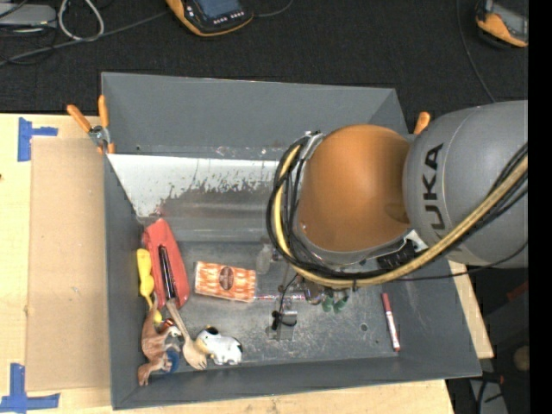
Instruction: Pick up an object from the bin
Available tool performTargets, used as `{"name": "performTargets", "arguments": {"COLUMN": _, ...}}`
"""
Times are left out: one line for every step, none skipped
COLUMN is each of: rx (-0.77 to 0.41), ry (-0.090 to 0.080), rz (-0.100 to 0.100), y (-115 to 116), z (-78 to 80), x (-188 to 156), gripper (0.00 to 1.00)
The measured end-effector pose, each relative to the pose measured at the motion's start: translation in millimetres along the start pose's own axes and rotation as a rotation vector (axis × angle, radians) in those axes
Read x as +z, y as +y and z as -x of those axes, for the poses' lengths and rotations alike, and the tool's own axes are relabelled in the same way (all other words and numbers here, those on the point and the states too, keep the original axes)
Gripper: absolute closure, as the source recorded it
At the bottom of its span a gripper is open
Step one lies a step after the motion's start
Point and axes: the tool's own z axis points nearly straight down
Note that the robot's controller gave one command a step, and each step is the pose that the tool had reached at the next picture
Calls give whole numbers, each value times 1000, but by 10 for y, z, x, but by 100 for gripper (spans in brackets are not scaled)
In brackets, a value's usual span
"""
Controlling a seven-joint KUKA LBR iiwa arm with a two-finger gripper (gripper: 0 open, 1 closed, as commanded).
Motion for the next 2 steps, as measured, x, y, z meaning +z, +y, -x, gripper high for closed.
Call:
{"name": "performTargets", "arguments": {"rx": 4, "ry": -8, "rz": 1, "y": -9, "z": 17, "x": -40, "gripper": 0}}
{"name": "performTargets", "arguments": {"rx": -57, "ry": -12, "rz": 2, "y": 83, "z": 442, "x": 742, "gripper": 0}}
